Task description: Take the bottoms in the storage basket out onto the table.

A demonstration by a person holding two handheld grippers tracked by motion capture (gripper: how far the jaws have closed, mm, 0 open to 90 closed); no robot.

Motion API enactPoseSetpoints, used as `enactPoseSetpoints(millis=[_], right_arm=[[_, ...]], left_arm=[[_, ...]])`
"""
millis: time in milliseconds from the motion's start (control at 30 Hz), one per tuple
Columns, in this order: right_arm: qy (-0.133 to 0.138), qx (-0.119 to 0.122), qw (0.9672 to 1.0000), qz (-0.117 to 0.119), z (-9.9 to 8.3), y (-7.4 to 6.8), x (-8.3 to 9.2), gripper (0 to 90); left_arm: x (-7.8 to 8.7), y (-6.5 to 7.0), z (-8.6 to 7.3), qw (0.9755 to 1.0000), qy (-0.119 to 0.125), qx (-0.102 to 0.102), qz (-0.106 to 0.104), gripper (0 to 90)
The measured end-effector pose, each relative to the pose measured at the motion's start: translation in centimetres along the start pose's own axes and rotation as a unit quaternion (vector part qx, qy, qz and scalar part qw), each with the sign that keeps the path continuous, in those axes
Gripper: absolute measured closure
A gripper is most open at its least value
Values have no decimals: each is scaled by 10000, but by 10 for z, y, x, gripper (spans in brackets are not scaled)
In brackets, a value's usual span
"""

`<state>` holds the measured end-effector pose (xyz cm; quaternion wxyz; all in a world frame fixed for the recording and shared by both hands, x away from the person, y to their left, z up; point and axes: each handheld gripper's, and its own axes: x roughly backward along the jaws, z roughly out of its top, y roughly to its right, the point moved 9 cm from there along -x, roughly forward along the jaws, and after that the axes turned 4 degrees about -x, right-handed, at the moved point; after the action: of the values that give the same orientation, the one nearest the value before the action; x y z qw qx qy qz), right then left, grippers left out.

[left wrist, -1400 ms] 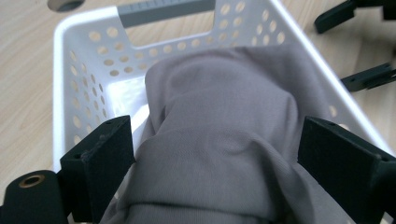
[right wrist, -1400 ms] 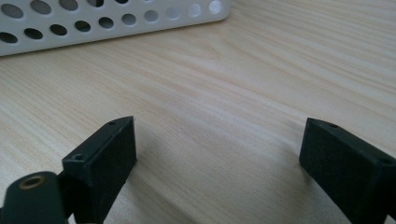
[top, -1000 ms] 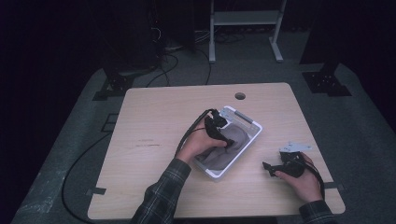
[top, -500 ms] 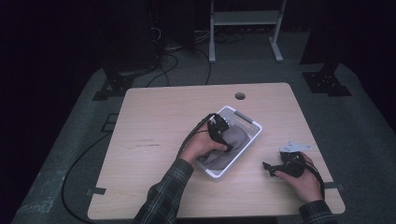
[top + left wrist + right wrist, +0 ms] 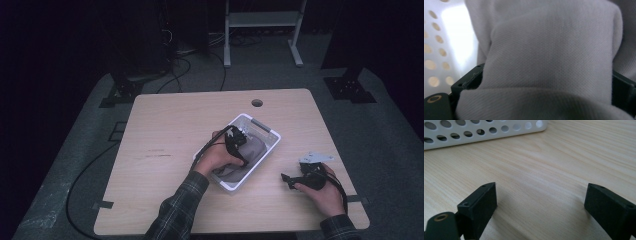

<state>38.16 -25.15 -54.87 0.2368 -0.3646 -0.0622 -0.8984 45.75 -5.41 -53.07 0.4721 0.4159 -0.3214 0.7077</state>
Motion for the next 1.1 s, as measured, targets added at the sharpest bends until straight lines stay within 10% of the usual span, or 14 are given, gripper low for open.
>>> enactPoseSetpoints(millis=[300, 633, 1100], right_arm=[[1, -2, 10000, -1, 0, 0, 0, 98], [-5, -22, 10000, 0, 0, 0, 0, 99], [9, -9, 10000, 1, 1, 0, -1, 99]], left_arm=[[-1, 1, -3, 9999, -71, -127, -60, 119], [5, 3, 1, 9996, 38, -266, 16, 521], [14, 3, 9, 9979, 548, 252, -227, 631]])
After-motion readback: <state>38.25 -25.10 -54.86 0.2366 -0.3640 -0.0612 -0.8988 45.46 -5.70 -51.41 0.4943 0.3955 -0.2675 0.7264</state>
